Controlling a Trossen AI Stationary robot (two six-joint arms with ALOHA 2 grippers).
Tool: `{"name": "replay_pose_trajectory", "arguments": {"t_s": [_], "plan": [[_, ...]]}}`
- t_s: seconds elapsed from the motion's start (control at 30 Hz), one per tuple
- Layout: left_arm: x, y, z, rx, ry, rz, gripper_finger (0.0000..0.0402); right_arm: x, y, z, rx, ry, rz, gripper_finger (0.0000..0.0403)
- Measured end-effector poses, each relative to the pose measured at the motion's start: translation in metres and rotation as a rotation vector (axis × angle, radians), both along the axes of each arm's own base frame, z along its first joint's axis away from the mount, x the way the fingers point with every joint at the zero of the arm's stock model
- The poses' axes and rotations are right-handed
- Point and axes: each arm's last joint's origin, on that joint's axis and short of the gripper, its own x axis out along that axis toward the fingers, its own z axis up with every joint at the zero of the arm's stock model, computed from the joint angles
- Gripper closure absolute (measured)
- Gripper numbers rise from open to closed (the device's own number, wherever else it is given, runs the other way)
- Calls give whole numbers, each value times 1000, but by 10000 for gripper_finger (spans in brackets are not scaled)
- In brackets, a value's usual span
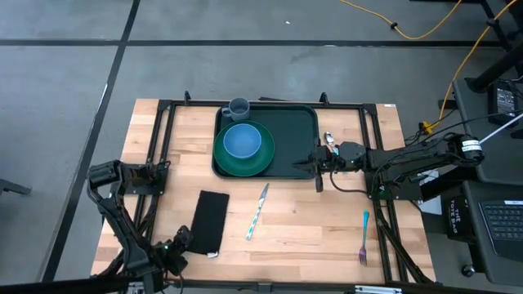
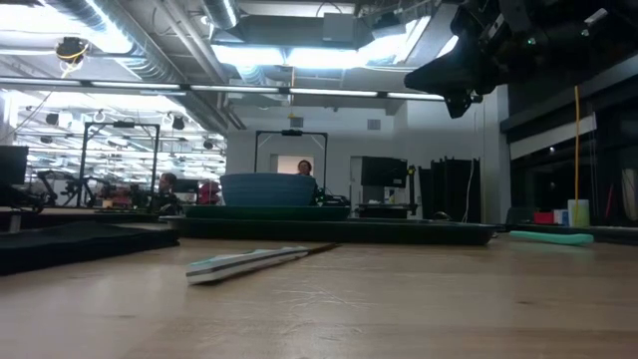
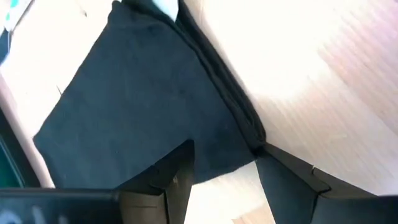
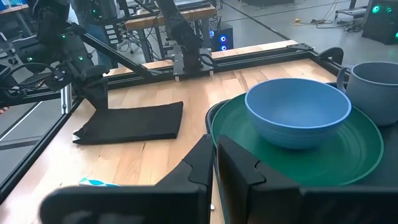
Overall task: Set up tray
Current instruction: Put the black napkin on the green tray
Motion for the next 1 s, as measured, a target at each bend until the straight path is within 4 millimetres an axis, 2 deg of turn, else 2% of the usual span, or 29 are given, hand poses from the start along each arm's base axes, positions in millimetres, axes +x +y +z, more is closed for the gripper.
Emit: {"name": "replay_pose_trajectory", "arguments": {"t_s": [0.13, 0.27, 0.4, 0.63, 0.87, 1.0], "plan": [[1, -3, 0, -27, -18, -7, 233, 0, 0, 0, 0, 0, 0, 375], [4, -7, 0, -69, -40, -5, 255, 0, 0, 0, 1, 0, 0, 375], [5, -10, -1, -118, -68, 23, 295, 0, 0, 0, 25, 0, -5, 375], [9, -14, -1, -231, -152, 166, 389, 0, 0, 0, 25, 0, -5, 375], [9, -14, -1, -239, -171, 182, 396, 0, 0, 0, 26, 0, -5, 375], [10, -15, -1, -251, -177, 180, 383, 0, 0, 0, 26, 1, -5, 375]]}}
